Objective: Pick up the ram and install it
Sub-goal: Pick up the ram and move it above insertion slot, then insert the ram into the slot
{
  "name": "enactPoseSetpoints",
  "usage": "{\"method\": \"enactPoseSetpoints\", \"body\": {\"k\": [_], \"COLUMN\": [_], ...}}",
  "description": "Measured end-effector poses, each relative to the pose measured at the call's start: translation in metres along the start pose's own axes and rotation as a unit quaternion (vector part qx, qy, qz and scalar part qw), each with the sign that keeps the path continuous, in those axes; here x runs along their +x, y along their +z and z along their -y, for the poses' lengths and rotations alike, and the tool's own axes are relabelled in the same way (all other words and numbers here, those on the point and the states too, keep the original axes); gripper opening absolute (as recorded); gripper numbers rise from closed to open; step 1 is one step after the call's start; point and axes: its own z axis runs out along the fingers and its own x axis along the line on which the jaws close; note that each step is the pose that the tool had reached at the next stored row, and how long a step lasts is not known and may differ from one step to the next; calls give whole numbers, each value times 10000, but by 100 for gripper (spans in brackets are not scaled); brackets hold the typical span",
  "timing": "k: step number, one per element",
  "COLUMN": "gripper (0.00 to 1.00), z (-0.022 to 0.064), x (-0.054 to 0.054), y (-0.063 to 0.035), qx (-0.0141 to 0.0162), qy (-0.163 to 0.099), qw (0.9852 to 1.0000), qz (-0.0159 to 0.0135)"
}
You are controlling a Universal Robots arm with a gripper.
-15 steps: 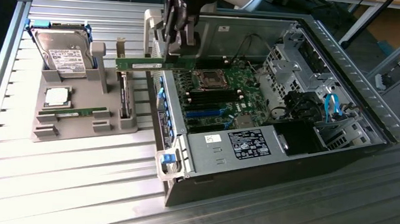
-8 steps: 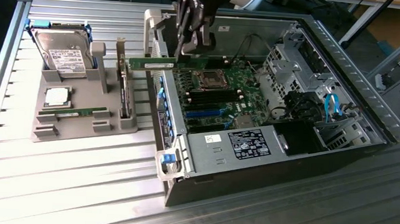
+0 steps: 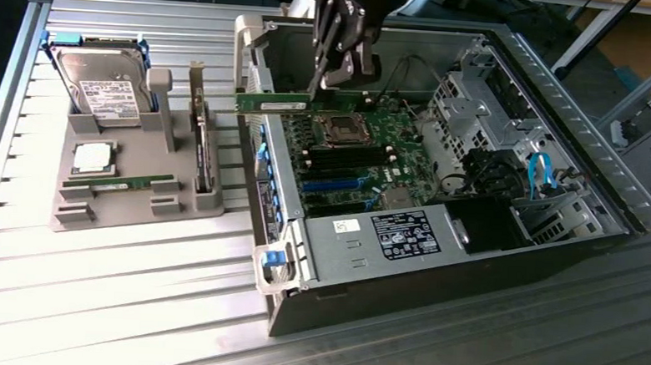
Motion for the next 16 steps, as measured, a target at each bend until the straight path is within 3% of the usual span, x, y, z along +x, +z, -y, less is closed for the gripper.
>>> {"method": "enactPoseSetpoints", "body": {"k": [12, 16], "gripper": [12, 12], "z": [367, 570], "x": [5, 7], "y": [-27, -43], "qx": [-43, -66], "qy": [2, 2], "qw": [10000, 10000], "qz": [1, 1]}}
